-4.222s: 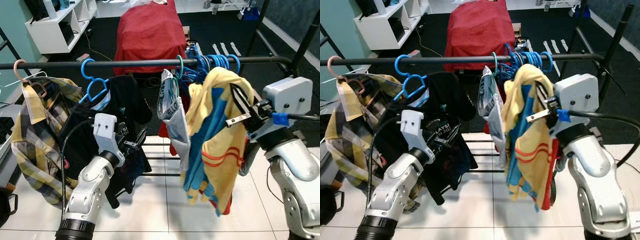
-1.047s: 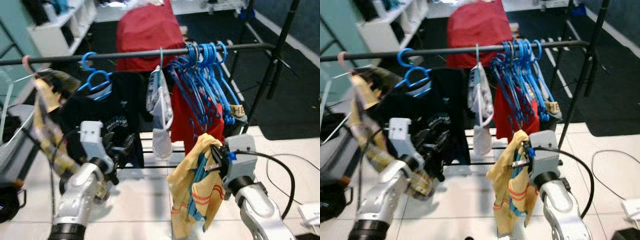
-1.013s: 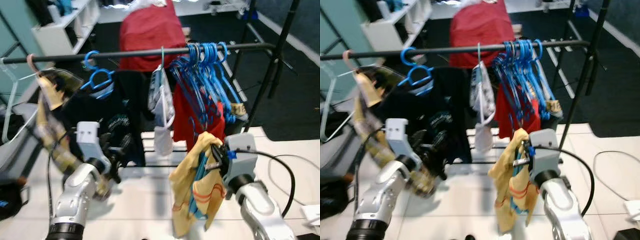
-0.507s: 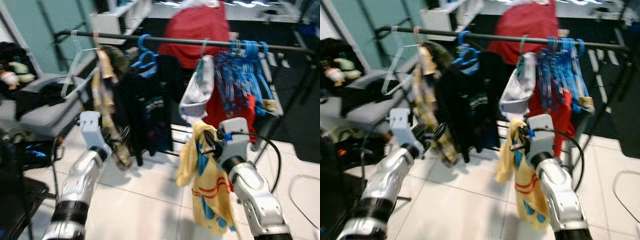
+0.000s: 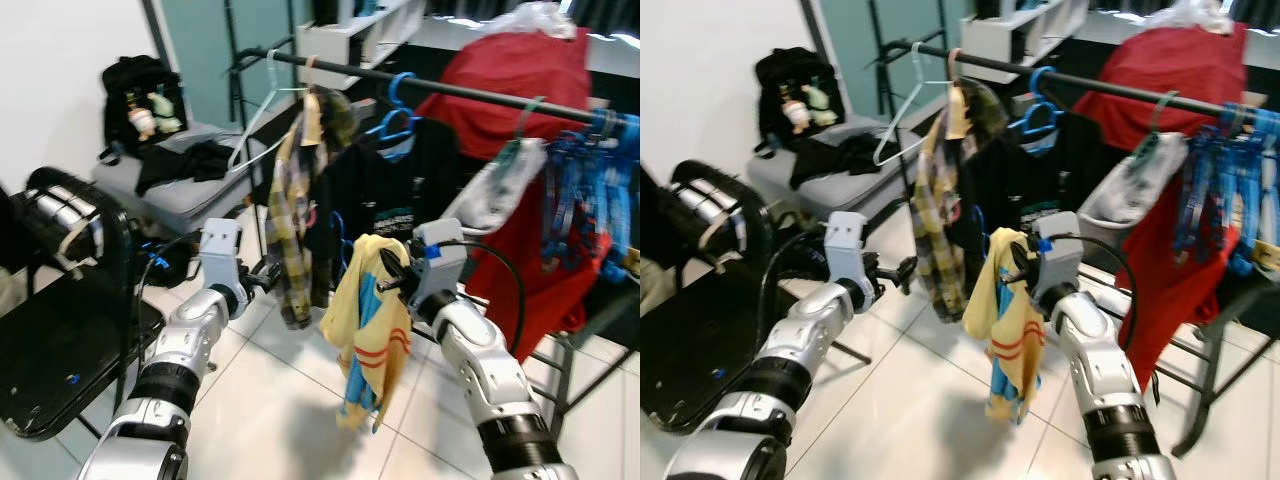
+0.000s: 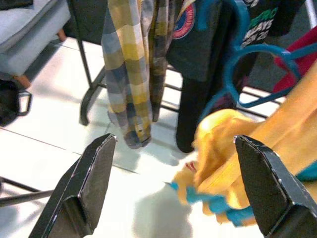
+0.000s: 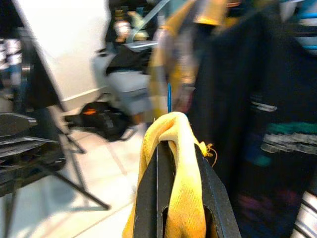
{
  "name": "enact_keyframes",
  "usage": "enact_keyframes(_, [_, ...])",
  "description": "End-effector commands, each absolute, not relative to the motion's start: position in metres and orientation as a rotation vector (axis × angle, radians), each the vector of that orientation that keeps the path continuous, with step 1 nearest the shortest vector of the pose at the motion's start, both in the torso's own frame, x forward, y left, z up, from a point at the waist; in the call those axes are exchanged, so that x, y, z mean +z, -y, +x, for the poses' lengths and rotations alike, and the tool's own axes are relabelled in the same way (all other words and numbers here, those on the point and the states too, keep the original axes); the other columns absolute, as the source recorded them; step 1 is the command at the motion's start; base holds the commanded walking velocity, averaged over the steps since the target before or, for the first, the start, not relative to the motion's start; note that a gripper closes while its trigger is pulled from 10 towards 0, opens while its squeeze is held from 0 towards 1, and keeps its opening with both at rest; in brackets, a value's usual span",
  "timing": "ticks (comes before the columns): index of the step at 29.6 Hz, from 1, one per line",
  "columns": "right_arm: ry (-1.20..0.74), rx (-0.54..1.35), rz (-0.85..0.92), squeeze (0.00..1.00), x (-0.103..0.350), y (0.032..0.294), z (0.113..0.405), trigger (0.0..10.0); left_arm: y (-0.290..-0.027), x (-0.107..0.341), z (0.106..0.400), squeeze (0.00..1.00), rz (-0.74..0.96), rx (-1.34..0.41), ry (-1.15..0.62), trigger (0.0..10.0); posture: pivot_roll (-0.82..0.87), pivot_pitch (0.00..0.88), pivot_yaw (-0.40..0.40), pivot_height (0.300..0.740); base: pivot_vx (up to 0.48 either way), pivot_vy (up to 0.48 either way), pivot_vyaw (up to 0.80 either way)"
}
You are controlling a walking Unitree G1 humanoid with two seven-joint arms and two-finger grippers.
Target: Hang hanger
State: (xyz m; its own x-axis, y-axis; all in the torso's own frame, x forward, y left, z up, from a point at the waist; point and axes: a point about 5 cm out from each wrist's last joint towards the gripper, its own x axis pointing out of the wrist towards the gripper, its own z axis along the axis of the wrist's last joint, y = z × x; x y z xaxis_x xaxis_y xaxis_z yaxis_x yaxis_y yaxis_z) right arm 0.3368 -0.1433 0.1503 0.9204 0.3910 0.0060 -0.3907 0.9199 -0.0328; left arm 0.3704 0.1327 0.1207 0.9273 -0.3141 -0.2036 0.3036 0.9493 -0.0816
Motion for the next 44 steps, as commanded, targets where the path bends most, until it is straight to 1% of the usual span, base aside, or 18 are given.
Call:
enact_keyframes(1, [0.038, 0.415, -0.045, 0.0, 0.153, 0.141, 0.337, 10.0, -0.138, 0.116, 0.37, 0.0, -0.023, -0.303, -0.248, 10.0, -0.05, 0.071, 0.012, 0.74, 0.0, 0.0, 0.78])
enact_keyframes(2, [0.031, 0.444, -0.039, 0.0, 0.15, 0.139, 0.337, 10.0, -0.137, 0.115, 0.371, 0.0, 0.01, -0.303, -0.259, 10.0, -0.05, 0.074, 0.013, 0.74, 0.0, 0.0, 0.79])
enact_keyframes(5, [0.022, 0.462, -0.031, 0.0, 0.148, 0.137, 0.337, 10.0, -0.137, 0.115, 0.373, 0.0, 0.036, -0.304, -0.264, 10.0, -0.05, 0.084, 0.023, 0.74, 0.0, 0.0, 0.79])
enact_keyframes(8, [0.017, 0.49, -0.007, 0.0, 0.144, 0.134, 0.341, 10.0, -0.141, 0.114, 0.379, 0.0, 0.056, -0.291, -0.285, 10.0, -0.06, 0.089, 0.063, 0.74, 0.0, 0.0, 0.79])
enact_keyframes(9, [0.018, 0.491, -0.004, 0.0, 0.144, 0.133, 0.342, 10.0, -0.142, 0.114, 0.38, 0.0, 0.059, -0.288, -0.289, 10.0, -0.06, 0.089, 0.063, 0.74, 0.0, 0.0, 0.79])
enact_keyframes(12, [0.014, 0.471, 0.004, 0.0, 0.142, 0.132, 0.346, 10.0, -0.144, 0.116, 0.381, 0.0, 0.044, -0.302, -0.283, 10.0, -0.07, 0.083, 0.098, 0.74, 0.0, 0.0, 0.79])
enact_keyframes(14, [0.012, 0.459, 0.009, 0.0, 0.141, 0.133, 0.349, 10.0, -0.146, 0.117, 0.381, 0.0, 0.02, -0.31, -0.281, 10.0, -0.07, 0.081, 0.102, 0.74, 0.0, 0.0, 0.78])
enact_keyframes(21, [0.007, 0.424, 0.039, 0.0, 0.14, 0.139, 0.355, 10.0, -0.153, 0.118, 0.383, 0.0, -0.069, -0.297, -0.294, 10.0, -0.05, 0.091, 0.092, 0.74, 0.0, 0.0, 0.78])
enact_keyframes(26, [0.005, 0.431, 0.041, 0.0, 0.14, 0.138, 0.358, 10.0, -0.154, 0.118, 0.384, 0.0, -0.049, -0.298, -0.302, 10.0, -0.05, 0.101, 0.082, 0.74, 0.0, 0.0, 0.79])
enact_keyframes(33, [0.009, 0.431, 0.048, 0.0, 0.14, 0.138, 0.36, 10.0, -0.155, 0.118, 0.384, 0.0, -0.064, -0.301, -0.308, 10.0, -0.05, 0.115, 0.075, 0.74, 0.0, 0.0, 0.79])
enact_keyframes(40, [0.009, 0.427, 0.046, 0.0, 0.139, 0.14, 0.361, 10.0, -0.156, 0.118, 0.384, 0.0, -0.066, -0.289, -0.297, 10.0, -0.05, 0.11, 0.071, 0.74, 0.0, 0.0, 0.79])
enact_keyframes(42, [0.013, 0.427, 0.042, 0.0, 0.138, 0.143, 0.359, 10.0, -0.158, 0.118, 0.384, 0.0, -0.053, -0.265, -0.282, 10.0, -0.06, 0.099, 0.069, 0.74, 0.0, 0.0, 0.78])
enact_keyframes(43, [0.023, 0.433, 0.036, 0.0, 0.138, 0.146, 0.353, 10.0, -0.162, 0.118, 0.383, 0.0, -0.052, -0.239, -0.256, 10.0, -0.05, 0.1, 0.057, 0.74, 0.0, 0.0, 0.78])
enact_keyframes(44, [0.026, 0.44, 0.026, 0.0, 0.135, 0.151, 0.341, 10.0, -0.165, 0.114, 0.377, 0.0, -0.069, -0.23, -0.225, 10.0, -0.05, 0.108, 0.046, 0.74, 0.0, 0.0, 0.77])
